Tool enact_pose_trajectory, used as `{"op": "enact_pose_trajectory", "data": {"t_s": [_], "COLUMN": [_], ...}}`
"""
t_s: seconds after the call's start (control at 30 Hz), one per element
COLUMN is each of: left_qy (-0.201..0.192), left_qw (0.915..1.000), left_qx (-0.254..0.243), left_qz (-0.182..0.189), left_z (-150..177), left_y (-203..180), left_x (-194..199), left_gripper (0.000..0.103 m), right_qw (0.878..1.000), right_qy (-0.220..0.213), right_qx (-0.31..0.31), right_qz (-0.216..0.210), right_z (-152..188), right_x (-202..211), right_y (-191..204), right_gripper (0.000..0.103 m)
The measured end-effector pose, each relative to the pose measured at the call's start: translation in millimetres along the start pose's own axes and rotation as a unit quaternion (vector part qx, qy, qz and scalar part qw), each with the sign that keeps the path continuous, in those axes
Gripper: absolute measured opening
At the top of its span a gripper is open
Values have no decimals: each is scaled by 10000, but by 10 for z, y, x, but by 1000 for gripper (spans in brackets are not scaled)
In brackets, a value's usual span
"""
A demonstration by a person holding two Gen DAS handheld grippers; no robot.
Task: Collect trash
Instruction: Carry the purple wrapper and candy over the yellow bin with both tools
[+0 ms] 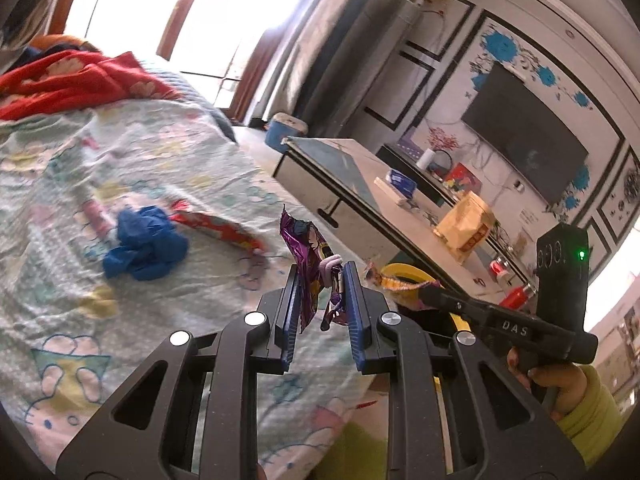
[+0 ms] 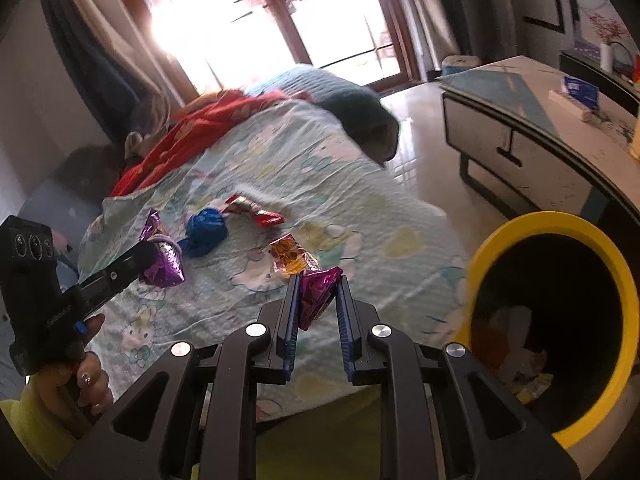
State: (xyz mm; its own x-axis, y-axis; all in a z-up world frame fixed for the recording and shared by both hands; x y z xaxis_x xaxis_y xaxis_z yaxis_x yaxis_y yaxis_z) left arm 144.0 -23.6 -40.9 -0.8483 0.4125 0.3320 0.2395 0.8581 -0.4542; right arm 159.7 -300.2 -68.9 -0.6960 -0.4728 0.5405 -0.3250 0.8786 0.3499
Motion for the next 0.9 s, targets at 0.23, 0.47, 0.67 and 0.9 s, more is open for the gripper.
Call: {"op": "enact_pose_trajectory", "data": {"t_s": [0.23,0.47,0.67,0.9], "left_qy": [74,194,319,493], "left_qw": [9988,9962,9929,9884], "left_qx": [-378,-657,-887,-1127], "left_qz": [286,537,720,896], "left_z": [20,86,170,281], "left_y": [-359,-651,-871,-1101], "left_x": [-173,-318,-442,-601], "left_gripper": [15,15,15,15], "right_qw": [9983,9927,9867,9801], "right_qy": [-424,-852,-1083,-1213], "right_qx": [-235,-402,-679,-864], "right_qz": [334,747,1003,1313], "right_z": [-93,-180,-181,-143], "right_x": [323,638,851,986], "right_y": [-332,-657,-977,-1264], "right_gripper": [17,17,17,17]}}
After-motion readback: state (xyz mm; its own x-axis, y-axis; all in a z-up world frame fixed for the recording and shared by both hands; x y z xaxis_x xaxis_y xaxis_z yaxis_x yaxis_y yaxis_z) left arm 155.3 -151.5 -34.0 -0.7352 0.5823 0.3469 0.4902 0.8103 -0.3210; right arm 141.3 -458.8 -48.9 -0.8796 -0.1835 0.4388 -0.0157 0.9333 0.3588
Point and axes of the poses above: each gripper's, at about its wrist camera, not at the fingertips, and x roughly against the way its jaws point, y to its left, z to its underside, the point moved 2 cm from there along -x, roughly the way its jaws point, and after that the axes turned 13 degrees about -y, right-handed, at the moved point
